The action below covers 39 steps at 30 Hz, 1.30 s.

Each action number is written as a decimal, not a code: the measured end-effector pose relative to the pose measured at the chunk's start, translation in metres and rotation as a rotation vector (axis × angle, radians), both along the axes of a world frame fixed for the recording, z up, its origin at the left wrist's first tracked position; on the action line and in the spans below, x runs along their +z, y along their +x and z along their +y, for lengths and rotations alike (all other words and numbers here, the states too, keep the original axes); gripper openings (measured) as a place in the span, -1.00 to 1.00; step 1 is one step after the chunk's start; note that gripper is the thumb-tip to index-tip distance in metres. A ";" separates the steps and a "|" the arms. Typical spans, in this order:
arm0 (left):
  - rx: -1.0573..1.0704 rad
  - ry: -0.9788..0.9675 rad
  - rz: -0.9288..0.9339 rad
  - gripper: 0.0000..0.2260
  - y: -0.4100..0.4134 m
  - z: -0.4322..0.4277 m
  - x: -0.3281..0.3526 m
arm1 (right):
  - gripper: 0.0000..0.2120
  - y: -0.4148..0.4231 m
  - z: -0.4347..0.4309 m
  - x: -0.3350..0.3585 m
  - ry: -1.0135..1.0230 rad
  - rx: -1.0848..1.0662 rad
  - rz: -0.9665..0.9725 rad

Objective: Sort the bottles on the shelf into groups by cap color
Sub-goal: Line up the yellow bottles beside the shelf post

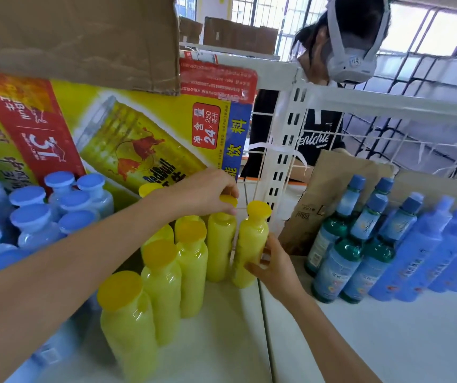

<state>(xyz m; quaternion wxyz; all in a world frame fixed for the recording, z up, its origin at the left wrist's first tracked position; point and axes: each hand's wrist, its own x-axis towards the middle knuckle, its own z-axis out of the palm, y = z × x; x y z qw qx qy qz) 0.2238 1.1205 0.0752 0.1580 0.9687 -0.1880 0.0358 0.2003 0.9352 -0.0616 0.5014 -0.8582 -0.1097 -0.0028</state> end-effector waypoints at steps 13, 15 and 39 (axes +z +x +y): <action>-0.094 -0.153 0.134 -0.63 0.001 0.015 -0.005 | -0.45 -0.004 0.022 -0.022 -0.048 -0.223 -0.139; -0.060 -0.086 0.089 -0.56 0.002 0.013 -0.007 | -0.48 -0.005 0.018 -0.027 0.002 -0.132 -0.051; -0.011 0.240 -0.146 -0.53 0.006 0.004 -0.006 | -0.46 0.004 0.038 -0.055 -0.049 -0.354 -0.222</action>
